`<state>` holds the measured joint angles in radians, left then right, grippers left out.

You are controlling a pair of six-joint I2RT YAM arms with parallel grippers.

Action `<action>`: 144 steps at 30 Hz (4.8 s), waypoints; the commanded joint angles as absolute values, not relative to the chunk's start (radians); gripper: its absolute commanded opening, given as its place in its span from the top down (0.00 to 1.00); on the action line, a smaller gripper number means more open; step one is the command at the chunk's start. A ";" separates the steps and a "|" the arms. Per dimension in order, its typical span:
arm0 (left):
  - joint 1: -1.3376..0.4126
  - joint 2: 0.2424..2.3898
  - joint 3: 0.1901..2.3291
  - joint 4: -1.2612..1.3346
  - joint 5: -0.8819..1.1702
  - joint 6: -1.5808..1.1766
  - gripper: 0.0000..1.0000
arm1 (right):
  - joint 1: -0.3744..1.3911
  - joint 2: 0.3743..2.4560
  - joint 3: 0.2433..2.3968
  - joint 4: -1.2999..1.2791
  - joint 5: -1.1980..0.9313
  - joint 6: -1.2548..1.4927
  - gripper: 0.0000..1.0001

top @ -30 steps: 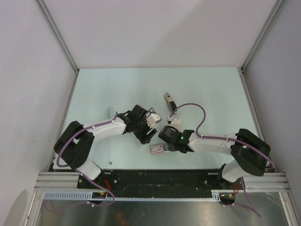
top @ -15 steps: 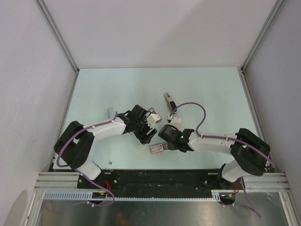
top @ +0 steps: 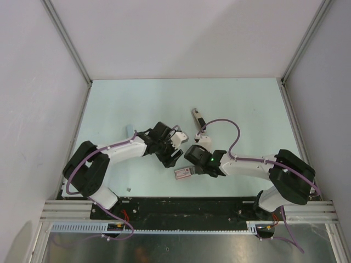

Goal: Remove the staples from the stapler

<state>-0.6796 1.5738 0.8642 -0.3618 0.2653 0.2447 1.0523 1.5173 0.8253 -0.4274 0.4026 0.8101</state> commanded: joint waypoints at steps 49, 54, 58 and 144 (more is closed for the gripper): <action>-0.666 1.465 0.882 -0.470 0.420 0.427 0.24 | 0.950 1.345 0.828 -0.458 0.383 0.776 0.73; -0.666 1.462 0.871 -0.508 0.472 0.506 0.24 | 0.880 1.320 0.749 -0.366 0.271 0.785 0.75; -0.672 1.502 0.874 -0.512 0.447 0.519 0.24 | 0.835 1.307 0.697 -0.305 0.192 0.795 0.78; -0.822 1.648 0.910 -0.457 0.291 0.432 0.27 | 0.889 1.431 0.504 0.173 -0.109 0.966 0.82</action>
